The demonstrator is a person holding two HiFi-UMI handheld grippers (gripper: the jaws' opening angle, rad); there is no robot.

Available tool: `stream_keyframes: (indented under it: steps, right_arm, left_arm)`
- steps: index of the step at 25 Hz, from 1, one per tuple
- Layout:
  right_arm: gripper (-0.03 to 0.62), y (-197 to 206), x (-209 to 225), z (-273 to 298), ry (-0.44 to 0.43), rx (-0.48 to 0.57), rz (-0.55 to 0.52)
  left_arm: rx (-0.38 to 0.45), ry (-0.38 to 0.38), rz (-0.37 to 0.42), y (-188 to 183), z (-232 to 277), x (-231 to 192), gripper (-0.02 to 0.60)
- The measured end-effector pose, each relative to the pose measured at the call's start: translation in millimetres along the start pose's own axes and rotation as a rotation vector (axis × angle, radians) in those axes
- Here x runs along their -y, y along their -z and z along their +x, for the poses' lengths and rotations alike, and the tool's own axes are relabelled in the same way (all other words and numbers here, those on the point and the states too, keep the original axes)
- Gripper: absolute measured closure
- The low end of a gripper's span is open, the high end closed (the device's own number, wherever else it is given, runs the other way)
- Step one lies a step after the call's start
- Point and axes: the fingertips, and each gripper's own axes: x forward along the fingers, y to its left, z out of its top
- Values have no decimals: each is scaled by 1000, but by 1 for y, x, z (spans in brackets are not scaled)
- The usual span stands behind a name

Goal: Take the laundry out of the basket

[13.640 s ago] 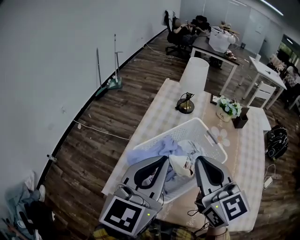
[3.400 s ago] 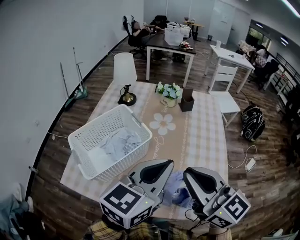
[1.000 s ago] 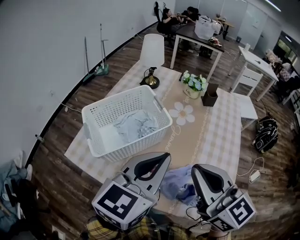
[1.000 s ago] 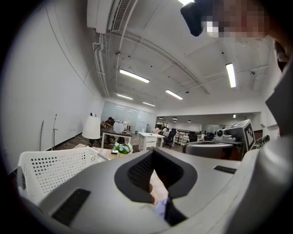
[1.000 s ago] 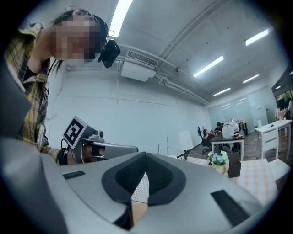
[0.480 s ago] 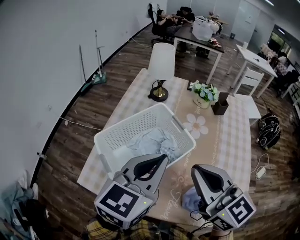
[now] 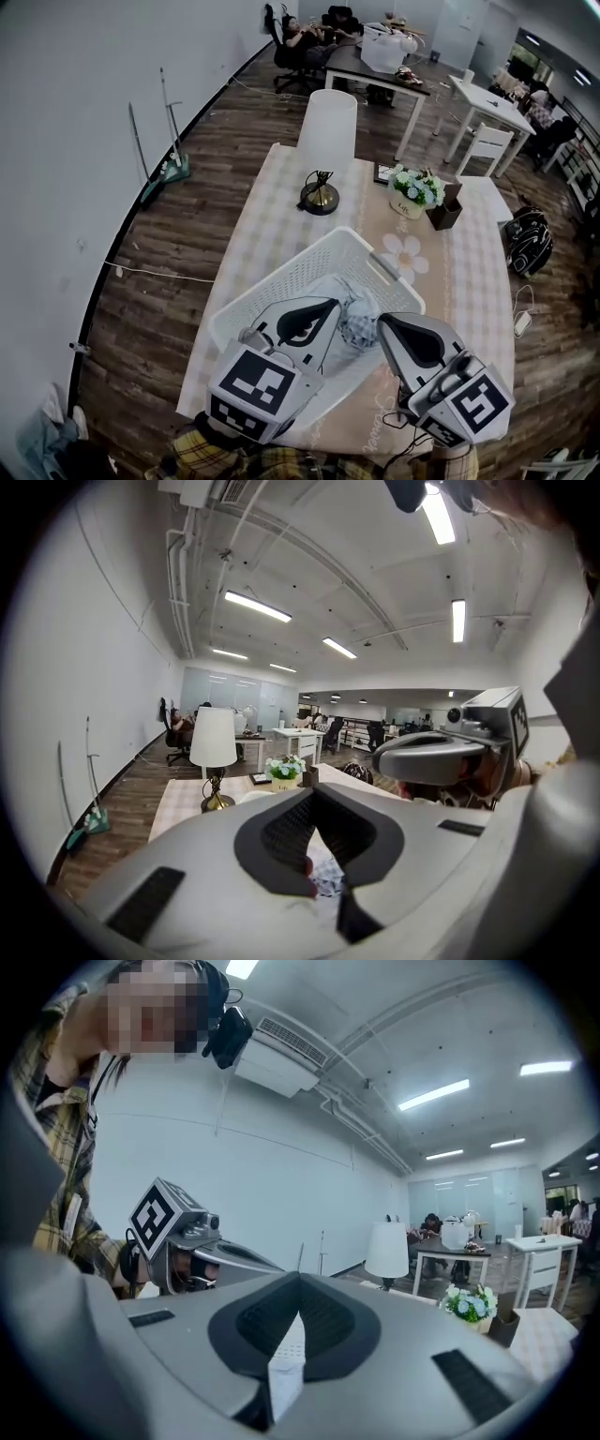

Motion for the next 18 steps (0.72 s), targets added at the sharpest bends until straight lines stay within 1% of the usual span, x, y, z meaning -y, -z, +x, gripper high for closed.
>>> stream_keyframes:
  steps: [4,7,10,14,16,18]
  right_arm:
    - [592,4,3,22,22,-47,-24]
    - [592,16,8,37,21,-118,-25]
    - [593,28,14,50,6,-176,-25]
    - [592,49,25,66,-26,-276,-37]
    - [592,62,30,74,-41,-322,-42]
    - [576,74,35,81,-56,-363,-44]
  left_arm:
    - [-53,16,41,12,13,-18,551]
    - [-94,32,53,23,24,-27,549]
    - [-127,48,47,33,35,-33,546]
    - [-163,46,42,46,51,-44,543]
    - [-191,35,53,56,57,-51,541]
    - [-223,29,75,67,64,-56,538]
